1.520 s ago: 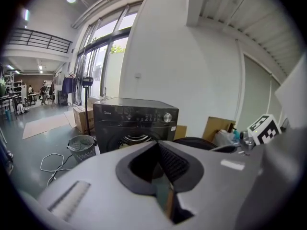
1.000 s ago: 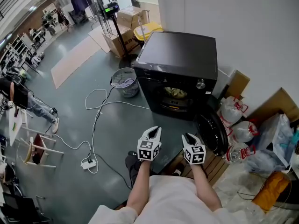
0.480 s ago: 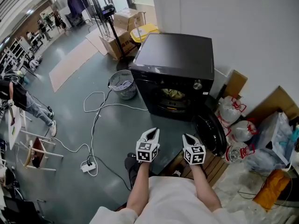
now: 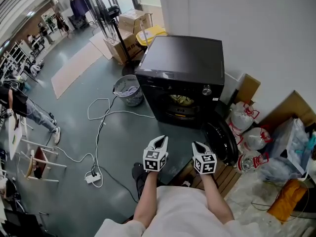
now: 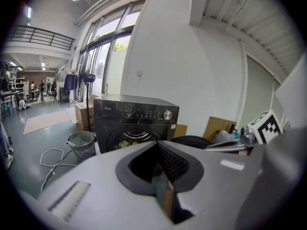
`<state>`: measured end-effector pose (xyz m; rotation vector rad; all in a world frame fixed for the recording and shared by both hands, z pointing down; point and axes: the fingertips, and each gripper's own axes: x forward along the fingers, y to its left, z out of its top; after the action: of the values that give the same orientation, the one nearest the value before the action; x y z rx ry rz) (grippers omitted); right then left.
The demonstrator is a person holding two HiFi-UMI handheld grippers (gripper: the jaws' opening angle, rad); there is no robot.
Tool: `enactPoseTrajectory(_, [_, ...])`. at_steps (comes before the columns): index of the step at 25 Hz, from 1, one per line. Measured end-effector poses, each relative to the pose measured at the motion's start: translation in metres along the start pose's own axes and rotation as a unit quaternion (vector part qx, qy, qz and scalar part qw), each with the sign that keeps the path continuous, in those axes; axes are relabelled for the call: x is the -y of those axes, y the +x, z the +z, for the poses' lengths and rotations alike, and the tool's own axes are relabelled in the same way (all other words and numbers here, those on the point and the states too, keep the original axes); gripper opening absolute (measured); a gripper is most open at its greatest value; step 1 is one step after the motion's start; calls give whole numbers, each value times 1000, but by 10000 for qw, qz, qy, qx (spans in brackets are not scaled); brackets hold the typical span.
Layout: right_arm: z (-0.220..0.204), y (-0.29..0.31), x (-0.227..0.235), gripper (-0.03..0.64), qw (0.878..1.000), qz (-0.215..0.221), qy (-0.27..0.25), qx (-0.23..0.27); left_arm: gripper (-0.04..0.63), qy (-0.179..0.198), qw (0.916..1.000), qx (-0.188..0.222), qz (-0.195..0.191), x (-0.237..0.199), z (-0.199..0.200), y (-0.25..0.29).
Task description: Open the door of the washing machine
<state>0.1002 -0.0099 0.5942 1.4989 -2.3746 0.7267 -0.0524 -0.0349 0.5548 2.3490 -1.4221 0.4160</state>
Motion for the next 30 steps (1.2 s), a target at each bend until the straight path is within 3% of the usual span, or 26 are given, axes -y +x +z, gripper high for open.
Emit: enactPoseTrajectory(30, [3,5,7,0,10000,33,-75,16,57,-27,10000,-80,-29,1,-1,17])
